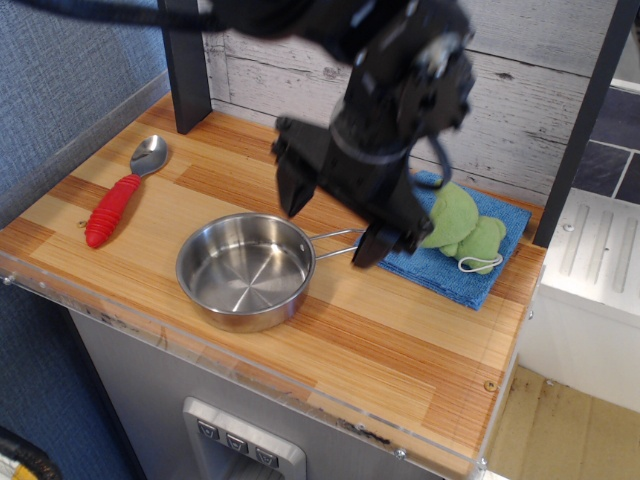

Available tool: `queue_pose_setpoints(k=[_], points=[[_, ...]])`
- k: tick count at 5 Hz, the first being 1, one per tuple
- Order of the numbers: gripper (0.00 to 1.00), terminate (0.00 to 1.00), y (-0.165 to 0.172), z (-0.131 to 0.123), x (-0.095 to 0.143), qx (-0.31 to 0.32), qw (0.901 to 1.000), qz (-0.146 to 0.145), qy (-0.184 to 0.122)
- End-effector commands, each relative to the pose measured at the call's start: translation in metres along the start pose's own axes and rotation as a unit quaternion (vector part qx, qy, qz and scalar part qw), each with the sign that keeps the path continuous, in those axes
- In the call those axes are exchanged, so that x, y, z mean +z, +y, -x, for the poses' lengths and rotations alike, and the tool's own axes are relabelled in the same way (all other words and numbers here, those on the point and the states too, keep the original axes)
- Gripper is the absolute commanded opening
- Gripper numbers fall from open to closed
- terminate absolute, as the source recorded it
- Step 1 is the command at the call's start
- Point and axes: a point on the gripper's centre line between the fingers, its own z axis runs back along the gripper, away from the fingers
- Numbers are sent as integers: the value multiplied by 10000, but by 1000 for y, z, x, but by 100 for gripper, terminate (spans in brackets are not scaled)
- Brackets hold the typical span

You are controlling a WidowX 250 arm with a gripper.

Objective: Moves the pot to the upper left of the table.

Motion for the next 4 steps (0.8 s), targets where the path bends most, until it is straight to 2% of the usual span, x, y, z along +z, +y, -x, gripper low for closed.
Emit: queue_pose_setpoints(k=[1, 2, 3, 4], points=[[100, 0, -11, -2, -30, -157, 9996, 157, 190], [100, 0, -13, 3, -49, -178, 9989, 236, 364], [100, 0, -7, 10, -58, -137, 9985, 118, 512], [100, 0, 4, 14, -56, -31, 9985, -36, 540]])
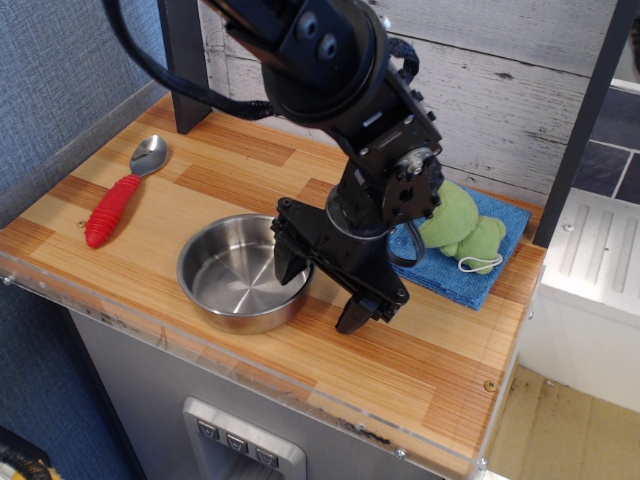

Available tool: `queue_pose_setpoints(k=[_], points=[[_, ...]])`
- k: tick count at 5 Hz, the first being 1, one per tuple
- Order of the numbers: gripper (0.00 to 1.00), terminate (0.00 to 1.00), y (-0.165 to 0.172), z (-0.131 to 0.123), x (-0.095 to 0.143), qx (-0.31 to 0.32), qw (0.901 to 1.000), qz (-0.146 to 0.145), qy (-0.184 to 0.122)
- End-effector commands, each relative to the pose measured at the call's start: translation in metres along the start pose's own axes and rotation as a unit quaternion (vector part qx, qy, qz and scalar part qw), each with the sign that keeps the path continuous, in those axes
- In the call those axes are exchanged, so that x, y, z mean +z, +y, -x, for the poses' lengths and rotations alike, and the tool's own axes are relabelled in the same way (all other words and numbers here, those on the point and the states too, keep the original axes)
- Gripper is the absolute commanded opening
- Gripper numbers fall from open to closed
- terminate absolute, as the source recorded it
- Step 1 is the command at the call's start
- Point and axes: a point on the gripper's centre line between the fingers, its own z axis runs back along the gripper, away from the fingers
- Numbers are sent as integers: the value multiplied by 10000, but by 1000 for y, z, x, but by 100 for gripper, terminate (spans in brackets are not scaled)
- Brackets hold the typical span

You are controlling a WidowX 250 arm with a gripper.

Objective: Moves the pot to the upper left of the table.

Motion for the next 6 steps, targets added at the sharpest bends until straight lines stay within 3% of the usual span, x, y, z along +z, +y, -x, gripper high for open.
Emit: queue_pose_setpoints(k=[1, 2, 6], points=[[100, 0, 19, 7, 5, 190, 9998, -67, -53], [0, 0, 20, 7, 9, 182, 9997, -73, -121], [0, 0, 14, 7, 21, -277, 9990, 241, -245]])
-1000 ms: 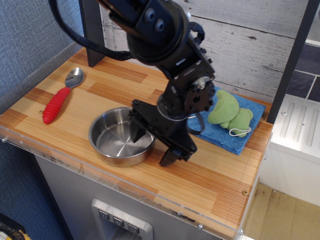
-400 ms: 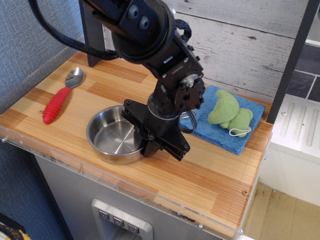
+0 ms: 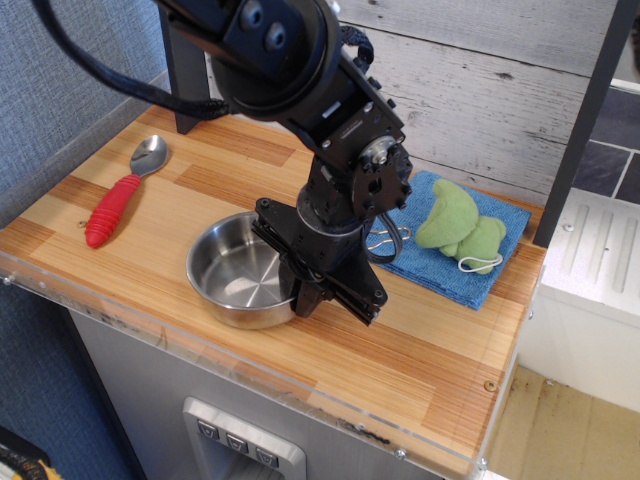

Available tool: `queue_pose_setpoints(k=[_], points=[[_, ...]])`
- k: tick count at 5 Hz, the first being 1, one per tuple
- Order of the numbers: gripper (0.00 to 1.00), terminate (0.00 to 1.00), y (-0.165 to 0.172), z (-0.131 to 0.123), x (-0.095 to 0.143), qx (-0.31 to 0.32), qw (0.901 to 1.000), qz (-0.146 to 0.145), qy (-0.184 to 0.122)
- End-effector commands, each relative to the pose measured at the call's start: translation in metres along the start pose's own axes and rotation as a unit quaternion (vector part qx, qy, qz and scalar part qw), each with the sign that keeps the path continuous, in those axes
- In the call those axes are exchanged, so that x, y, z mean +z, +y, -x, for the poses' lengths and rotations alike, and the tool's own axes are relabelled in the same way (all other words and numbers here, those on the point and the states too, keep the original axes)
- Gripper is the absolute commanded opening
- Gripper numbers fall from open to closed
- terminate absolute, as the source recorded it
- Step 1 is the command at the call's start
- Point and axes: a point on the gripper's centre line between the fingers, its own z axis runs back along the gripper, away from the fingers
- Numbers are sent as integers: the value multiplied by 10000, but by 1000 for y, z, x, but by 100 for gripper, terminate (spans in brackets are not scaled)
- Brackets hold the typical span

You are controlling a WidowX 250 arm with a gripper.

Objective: Moves the pot to the upper left of the table.

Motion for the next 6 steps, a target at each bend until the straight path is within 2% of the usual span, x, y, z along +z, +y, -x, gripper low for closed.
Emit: queue_pose_setpoints(k=[1, 3, 5, 6], points=[[0, 0, 21, -5, 25, -4, 9993, -191, -317], [0, 0, 55, -16, 40, 112, 9974, -467, -539], [0, 0, 89, -33, 35, 178, 9966, -595, -538], [0, 0, 101, -45, 24, 199, 9968, -592, -504]])
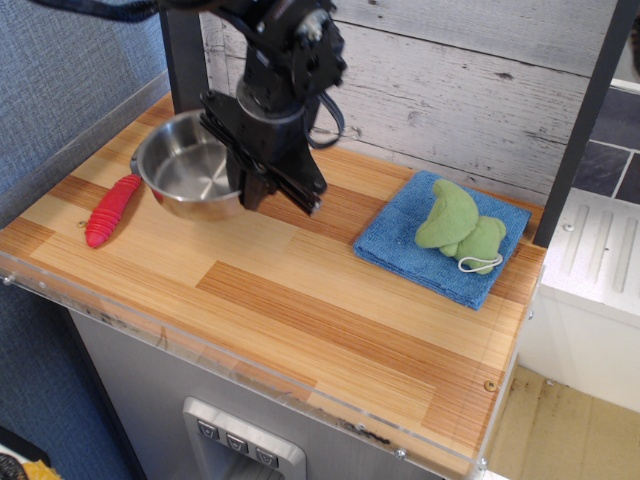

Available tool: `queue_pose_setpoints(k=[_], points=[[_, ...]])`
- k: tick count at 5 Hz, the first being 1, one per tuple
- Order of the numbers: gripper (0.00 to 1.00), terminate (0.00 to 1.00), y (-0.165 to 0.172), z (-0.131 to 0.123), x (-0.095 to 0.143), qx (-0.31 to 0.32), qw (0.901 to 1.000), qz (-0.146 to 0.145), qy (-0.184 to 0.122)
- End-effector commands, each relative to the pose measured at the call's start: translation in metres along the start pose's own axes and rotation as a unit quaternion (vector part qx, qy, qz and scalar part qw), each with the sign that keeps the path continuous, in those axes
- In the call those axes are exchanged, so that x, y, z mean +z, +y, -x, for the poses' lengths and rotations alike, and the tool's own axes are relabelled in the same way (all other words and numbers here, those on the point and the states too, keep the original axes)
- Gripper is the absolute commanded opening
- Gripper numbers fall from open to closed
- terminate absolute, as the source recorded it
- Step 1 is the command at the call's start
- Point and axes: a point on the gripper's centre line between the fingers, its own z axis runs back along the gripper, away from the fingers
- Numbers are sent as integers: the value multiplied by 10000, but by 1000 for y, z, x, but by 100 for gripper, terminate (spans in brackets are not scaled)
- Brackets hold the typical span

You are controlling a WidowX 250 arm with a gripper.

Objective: Moves the pot to the upper left of the table.

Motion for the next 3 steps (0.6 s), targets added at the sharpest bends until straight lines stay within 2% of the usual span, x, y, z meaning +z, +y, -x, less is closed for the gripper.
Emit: queue_pose_setpoints(k=[1, 3], points=[[0, 0, 30, -31, -18, 48, 9999, -132, -95], [0, 0, 39, -48, -49, -295, 9990, -324, 3]])
